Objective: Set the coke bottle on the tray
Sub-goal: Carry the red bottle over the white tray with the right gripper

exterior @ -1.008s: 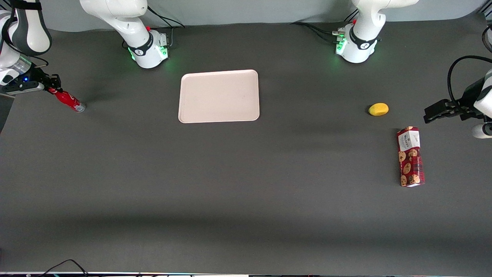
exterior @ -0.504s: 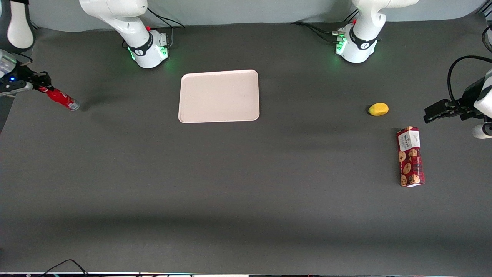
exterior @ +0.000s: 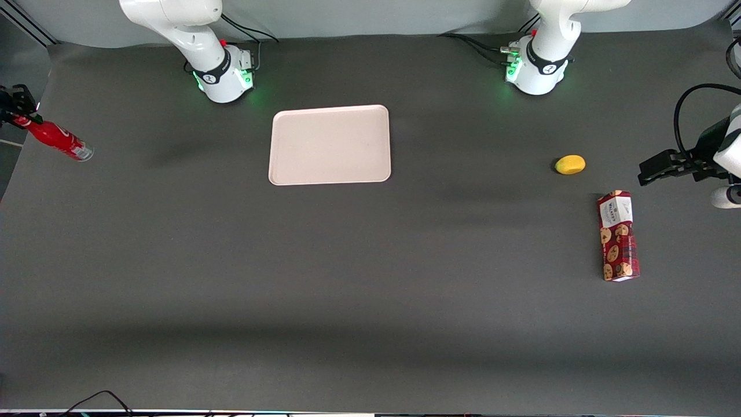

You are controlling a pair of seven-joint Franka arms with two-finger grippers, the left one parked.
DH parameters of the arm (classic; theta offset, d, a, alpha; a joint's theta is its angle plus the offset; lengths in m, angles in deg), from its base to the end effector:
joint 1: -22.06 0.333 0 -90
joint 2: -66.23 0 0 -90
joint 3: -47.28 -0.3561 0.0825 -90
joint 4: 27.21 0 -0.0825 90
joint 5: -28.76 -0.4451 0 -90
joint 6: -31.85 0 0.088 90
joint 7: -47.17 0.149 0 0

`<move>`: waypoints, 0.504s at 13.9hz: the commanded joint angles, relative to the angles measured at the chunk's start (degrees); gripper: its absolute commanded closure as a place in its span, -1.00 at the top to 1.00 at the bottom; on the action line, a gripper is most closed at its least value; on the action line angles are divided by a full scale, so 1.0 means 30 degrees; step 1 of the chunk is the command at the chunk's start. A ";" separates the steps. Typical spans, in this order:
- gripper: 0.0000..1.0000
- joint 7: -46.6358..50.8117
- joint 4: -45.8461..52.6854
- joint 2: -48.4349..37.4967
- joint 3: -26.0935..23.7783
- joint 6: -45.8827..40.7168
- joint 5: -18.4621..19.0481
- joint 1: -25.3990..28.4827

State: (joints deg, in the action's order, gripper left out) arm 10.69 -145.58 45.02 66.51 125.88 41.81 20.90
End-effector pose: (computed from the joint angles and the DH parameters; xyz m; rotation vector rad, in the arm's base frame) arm 0.4383 -0.2151 0.5567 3.0334 0.5062 -0.1744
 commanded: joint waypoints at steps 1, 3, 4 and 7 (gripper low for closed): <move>-1.00 0.2948 0.2213 0.0066 -0.2939 -0.2916 -0.1528 -0.0053; -1.00 0.5933 0.2921 -0.0021 -0.5167 -0.4152 -0.2907 -0.0053; -1.00 0.7543 0.2894 -0.0138 -0.6310 -0.4302 -0.3609 -0.0053; -1.00 1.2555 0.2718 0.0094 -0.9709 -0.3779 -0.5897 -0.0053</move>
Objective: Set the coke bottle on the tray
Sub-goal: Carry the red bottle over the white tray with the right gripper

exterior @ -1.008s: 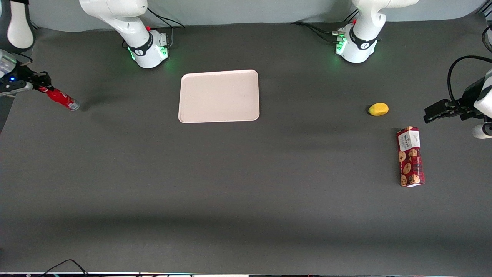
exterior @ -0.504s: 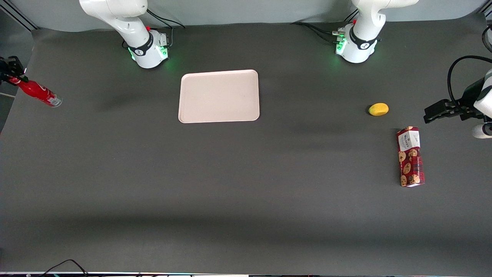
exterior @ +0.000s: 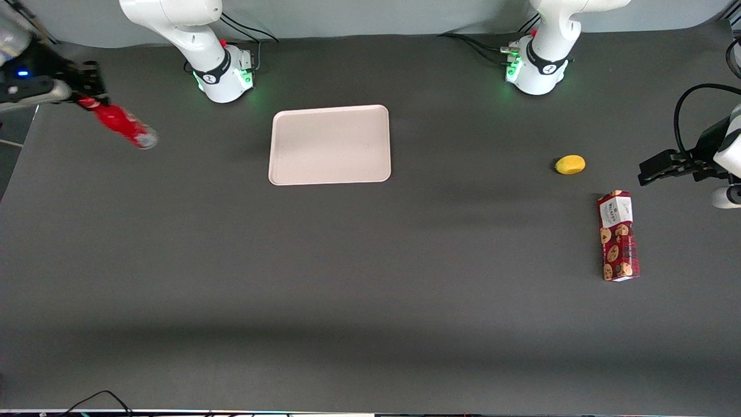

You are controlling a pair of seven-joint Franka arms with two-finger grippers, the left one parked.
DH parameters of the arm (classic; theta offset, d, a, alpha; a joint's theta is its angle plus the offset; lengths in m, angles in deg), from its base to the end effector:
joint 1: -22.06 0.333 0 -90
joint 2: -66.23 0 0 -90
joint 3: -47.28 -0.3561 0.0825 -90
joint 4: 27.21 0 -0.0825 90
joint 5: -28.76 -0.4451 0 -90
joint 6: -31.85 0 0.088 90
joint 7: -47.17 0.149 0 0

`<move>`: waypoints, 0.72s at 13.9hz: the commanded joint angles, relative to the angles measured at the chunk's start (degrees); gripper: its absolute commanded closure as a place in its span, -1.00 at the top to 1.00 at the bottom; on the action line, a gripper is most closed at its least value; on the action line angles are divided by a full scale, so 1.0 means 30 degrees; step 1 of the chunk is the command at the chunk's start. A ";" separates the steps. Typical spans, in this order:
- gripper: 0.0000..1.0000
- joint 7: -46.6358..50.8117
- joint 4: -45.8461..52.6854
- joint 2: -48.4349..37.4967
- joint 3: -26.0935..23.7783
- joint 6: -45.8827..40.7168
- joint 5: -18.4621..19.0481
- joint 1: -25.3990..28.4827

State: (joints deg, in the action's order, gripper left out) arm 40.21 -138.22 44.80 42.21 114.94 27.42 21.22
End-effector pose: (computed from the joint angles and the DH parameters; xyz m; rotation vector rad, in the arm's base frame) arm 0.4602 0.0443 0.6216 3.1167 0.2952 -0.1799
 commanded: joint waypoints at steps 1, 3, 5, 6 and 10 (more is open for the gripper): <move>-1.00 0.3921 0.0006 0.0371 -0.2634 0.0626 -0.1307 -0.0131; -1.00 0.5799 -0.0870 0.0577 -0.4452 0.2061 -0.1979 -0.0131; -1.00 0.7469 -0.2217 0.0724 -0.6296 0.3934 -0.2537 -0.0131; -1.00 0.8377 -0.2949 0.0870 -0.7205 0.4959 -0.2830 -0.0131; -1.00 1.0435 -0.6374 0.1544 -0.9349 0.9353 -0.3682 -0.0101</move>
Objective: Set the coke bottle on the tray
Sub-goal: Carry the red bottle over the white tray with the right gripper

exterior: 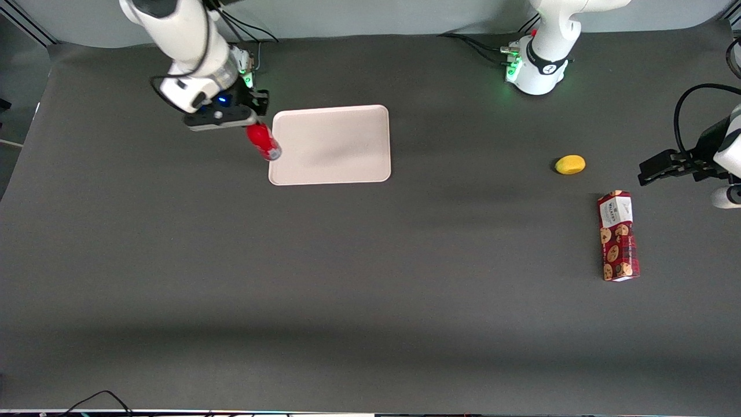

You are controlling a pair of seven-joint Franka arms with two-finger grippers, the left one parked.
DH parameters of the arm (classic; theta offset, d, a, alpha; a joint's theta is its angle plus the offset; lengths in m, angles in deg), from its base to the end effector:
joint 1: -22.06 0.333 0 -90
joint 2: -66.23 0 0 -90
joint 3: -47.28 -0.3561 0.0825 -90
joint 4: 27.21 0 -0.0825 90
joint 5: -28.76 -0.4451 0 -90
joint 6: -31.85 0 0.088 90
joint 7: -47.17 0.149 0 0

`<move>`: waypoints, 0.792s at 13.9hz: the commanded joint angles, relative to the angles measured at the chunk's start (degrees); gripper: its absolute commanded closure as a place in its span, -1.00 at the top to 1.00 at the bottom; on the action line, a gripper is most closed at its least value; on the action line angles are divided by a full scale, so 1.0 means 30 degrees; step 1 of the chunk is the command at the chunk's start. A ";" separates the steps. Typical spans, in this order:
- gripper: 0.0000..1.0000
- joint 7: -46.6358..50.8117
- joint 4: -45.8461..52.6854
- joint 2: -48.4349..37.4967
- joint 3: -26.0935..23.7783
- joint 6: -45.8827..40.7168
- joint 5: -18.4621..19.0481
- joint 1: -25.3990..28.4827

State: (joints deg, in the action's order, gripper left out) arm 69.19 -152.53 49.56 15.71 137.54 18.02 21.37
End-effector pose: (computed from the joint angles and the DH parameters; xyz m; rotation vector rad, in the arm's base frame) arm 0.4234 0.2900 0.4565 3.1228 0.1092 -0.1420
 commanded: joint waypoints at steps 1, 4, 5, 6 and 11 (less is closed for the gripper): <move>-1.00 0.0834 -0.2805 -0.0040 -0.0636 0.3077 -0.0665 -0.0121; -1.00 0.0834 -0.4893 0.0339 -0.0929 0.5166 -0.0695 -0.0003; -1.00 0.0863 -0.5361 0.0399 -0.0930 0.5605 -0.0724 -0.0003; -1.00 0.0893 -0.5859 0.0574 -0.0959 0.6247 -0.1130 0.0055; -1.00 0.2328 -0.6626 0.0984 -0.2598 0.7630 -0.2101 0.0026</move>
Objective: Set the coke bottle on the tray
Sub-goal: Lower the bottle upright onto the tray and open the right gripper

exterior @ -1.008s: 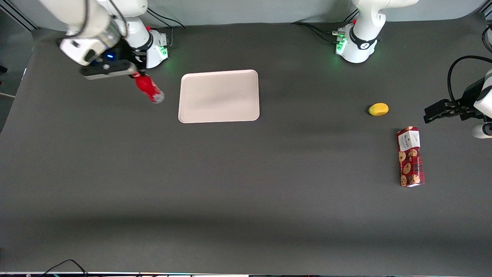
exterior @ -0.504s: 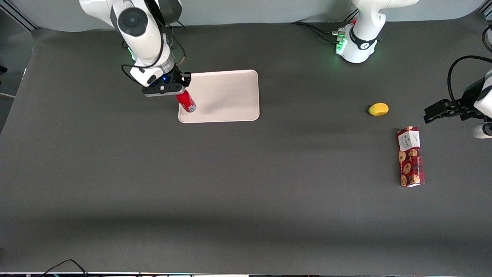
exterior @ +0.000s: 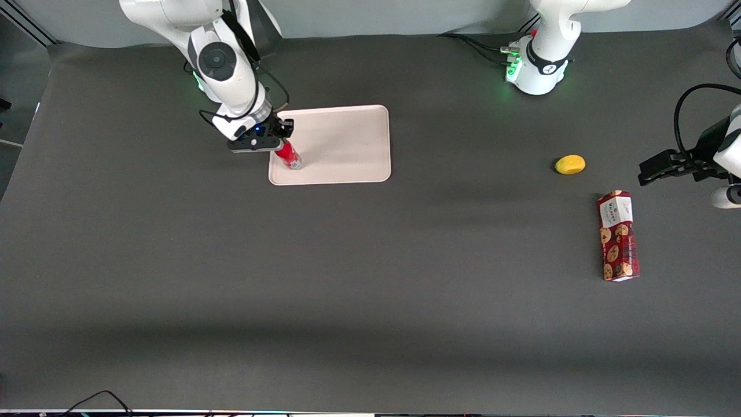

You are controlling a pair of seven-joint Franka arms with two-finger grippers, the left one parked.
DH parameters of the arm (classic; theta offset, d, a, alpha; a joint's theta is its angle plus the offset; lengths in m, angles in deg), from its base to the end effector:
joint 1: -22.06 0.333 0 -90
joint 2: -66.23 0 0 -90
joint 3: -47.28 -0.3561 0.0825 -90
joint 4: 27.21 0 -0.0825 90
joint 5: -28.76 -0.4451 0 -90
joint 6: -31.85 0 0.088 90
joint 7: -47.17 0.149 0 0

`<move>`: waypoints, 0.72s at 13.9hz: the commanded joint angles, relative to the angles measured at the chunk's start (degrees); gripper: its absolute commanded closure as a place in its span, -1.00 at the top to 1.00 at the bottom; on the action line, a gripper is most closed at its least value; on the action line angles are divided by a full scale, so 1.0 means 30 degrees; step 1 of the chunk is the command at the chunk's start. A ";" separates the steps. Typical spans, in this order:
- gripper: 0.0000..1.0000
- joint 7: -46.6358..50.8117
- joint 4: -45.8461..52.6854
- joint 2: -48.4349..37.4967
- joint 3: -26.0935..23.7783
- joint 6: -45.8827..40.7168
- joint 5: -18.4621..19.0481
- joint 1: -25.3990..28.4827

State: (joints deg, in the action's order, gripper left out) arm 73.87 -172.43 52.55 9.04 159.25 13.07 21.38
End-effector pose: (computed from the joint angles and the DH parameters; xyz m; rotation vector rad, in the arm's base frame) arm 0.3626 0.2845 0.2868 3.1306 -0.0190 -0.1934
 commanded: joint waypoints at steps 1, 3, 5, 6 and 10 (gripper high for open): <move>-0.97 0.0768 -0.0021 0.0193 -0.0377 0.0597 -0.0454 0.0023; -0.84 0.0768 -0.0021 0.0400 -0.0377 0.0686 -0.0454 -0.0065; -0.05 0.0768 -0.0021 0.0488 -0.0377 0.0687 -0.0454 -0.0124; 0.21 0.0768 -0.0021 0.0488 -0.0377 0.0687 -0.0454 -0.0153; 1.00 0.0826 0.0095 0.0372 -0.0348 0.0658 -0.0454 -0.0182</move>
State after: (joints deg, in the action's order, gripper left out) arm 75.36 -172.68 53.63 7.95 160.61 12.97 20.97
